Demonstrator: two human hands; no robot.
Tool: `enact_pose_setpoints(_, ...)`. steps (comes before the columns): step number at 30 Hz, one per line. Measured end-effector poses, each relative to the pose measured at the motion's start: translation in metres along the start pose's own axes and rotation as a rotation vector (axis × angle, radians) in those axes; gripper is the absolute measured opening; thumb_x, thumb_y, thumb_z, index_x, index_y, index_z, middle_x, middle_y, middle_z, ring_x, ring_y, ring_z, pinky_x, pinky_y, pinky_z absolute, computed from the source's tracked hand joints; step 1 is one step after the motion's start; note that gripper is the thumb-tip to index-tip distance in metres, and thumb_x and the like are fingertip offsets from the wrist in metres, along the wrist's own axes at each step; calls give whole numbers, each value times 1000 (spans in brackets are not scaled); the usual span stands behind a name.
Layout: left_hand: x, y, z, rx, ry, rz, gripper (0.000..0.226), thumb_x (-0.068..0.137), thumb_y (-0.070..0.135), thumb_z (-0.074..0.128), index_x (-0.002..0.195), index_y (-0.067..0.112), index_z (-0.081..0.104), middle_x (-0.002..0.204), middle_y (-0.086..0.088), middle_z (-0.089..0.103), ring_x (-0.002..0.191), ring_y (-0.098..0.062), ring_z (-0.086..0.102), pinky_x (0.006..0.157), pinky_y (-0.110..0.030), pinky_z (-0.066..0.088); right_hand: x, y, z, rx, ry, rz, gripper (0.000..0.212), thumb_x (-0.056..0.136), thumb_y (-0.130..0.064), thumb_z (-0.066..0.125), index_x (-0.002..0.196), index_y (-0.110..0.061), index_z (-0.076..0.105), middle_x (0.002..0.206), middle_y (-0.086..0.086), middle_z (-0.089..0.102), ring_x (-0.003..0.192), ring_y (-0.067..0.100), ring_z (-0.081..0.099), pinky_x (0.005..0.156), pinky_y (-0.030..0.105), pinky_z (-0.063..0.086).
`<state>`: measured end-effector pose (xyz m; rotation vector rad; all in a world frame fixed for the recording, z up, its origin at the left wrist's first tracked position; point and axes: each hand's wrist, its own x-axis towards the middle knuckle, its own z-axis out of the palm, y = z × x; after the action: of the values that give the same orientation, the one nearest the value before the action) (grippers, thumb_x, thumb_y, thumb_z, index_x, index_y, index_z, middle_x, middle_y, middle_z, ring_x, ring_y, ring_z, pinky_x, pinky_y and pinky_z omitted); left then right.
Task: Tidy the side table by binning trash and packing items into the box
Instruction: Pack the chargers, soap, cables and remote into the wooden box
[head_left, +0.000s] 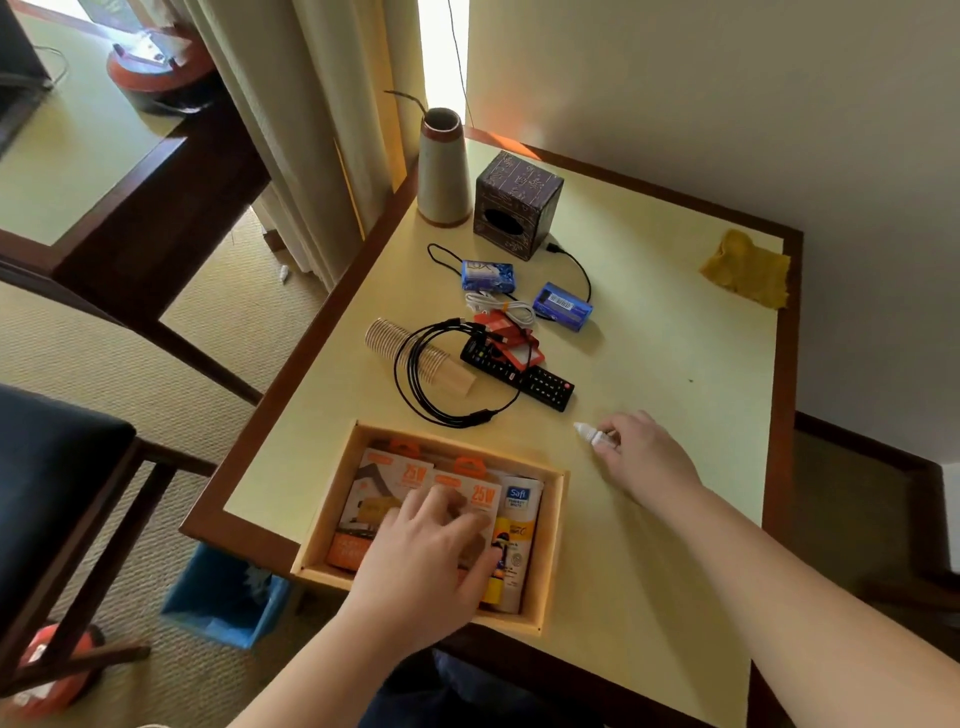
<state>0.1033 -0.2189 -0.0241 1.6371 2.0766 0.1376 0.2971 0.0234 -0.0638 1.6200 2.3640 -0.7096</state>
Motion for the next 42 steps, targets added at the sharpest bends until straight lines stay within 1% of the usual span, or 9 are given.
enact_pose_setpoints(2,-3,1,-2,28,-81,87,62,99,79,20,142,49,52,134,15,45,124,-13,39,109,-40,40,-13,-16,-16,115,119,-36,26,104,-40,54,121,-22,62,113,-1,56,90,19,60,75,38,55)
enact_pose_setpoints(4,-6,-1,-8,65,-156,158,69,96,84,14,145,51,50,132,12,45,120,-15,37,110,-41,36,-38,-40,-39,187,265,-272,22,100,-35,64,121,-27,64,107,-8,56,86,11,58,67,25,49)
enact_pose_setpoints(6,-5,0,-13,89,-211,200,73,94,86,12,143,51,51,129,10,46,116,-15,35,109,-41,33,-64,-66,-63,70,169,-555,26,94,-31,72,119,-30,67,102,-13,55,82,5,53,64,14,38)
enact_pose_setpoints(9,0,2,-17,84,-260,212,74,93,87,11,142,51,53,131,10,47,114,-15,33,112,-42,31,-85,-94,-68,-318,-58,-767,13,95,-27,66,108,-26,69,93,-7,49,82,12,48,58,22,35)
enact_pose_setpoints(13,1,3,-16,77,-265,212,73,95,85,11,140,51,57,125,9,48,104,-13,28,109,-40,34,-91,-115,-41,-642,-183,-750,12,96,-24,67,104,-18,61,100,5,46,88,24,45,60,35,42)
enact_pose_setpoints(19,1,0,-12,79,-245,207,70,99,80,12,129,47,65,111,8,48,101,-16,34,102,-40,40,-89,-121,-14,-791,-183,-734,14,98,-7,53,105,-14,63,111,10,51,103,30,45,69,38,40)
enact_pose_setpoints(33,-1,0,-14,-5,-196,221,64,101,77,22,125,42,71,112,9,54,96,-12,28,91,-30,33,-85,-109,-9,-843,-194,-727,25,104,-30,46,116,-24,67,118,-1,65,115,28,39,85,47,38)
enact_pose_setpoints(37,-1,-1,-12,0,-188,225,65,101,77,21,126,43,70,112,8,54,97,-11,31,91,-31,36,-92,-101,-8,-789,-289,-727,28,102,-30,49,124,-28,65,130,-5,60,125,26,40,99,54,31)
enact_pose_setpoints(42,-1,-3,-8,-8,-192,220,67,100,78,16,133,48,65,117,10,55,102,-11,37,93,-32,42,-95,-95,-9,-734,-267,-663,27,101,-29,46,120,-25,65,125,-2,67,123,25,47,98,53,31)
